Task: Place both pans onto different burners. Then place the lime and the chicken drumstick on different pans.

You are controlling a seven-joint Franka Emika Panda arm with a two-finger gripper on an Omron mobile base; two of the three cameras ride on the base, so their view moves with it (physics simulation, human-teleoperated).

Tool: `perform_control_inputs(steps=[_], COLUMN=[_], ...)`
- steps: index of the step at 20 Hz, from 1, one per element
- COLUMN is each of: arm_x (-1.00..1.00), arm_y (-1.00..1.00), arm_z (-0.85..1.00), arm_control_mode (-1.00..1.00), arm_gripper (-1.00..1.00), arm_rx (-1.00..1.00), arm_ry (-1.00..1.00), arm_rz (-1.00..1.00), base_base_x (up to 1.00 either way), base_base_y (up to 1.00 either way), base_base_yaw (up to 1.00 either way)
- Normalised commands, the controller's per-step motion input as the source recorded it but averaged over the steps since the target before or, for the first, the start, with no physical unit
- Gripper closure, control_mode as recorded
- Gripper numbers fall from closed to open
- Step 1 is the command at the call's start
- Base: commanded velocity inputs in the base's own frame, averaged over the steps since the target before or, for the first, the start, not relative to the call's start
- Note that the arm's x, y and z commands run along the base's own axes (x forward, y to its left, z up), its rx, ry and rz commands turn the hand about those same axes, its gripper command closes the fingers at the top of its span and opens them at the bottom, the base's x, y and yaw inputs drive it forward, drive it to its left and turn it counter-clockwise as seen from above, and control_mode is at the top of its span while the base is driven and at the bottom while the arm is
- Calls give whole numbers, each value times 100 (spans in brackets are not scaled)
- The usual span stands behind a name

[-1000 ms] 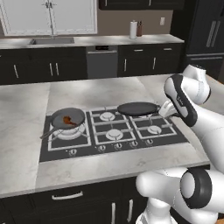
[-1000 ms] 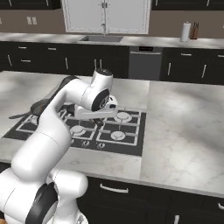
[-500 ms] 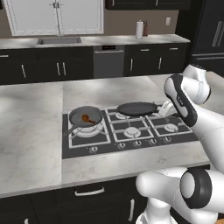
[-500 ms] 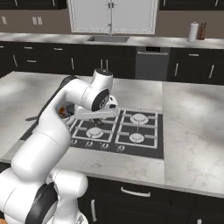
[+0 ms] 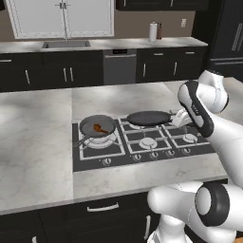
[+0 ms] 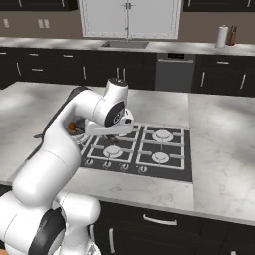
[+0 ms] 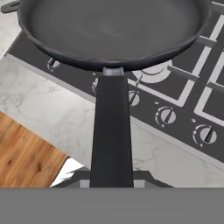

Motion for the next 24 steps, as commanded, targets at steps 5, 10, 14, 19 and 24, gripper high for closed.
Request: perform_control_inputs(steps=[5, 10, 14, 19, 24], arm_x=[0, 0, 0, 0, 0], arm_y=[0, 0, 0, 0, 0], arm_z=[0, 0, 0, 0, 0], arm_control_mode=[100, 100, 100, 100, 100], arm_gripper=[100, 100, 100, 100, 100], arm_rx=[0, 0, 0, 0, 0], arm_ry=[0, 0, 0, 0, 0], arm_rz=[0, 0, 0, 0, 0], base_base_x=[5, 0, 3, 13, 15], base_base_y=[40, 50, 33, 14, 14], base_base_yaw=[0, 0, 0, 0, 0])
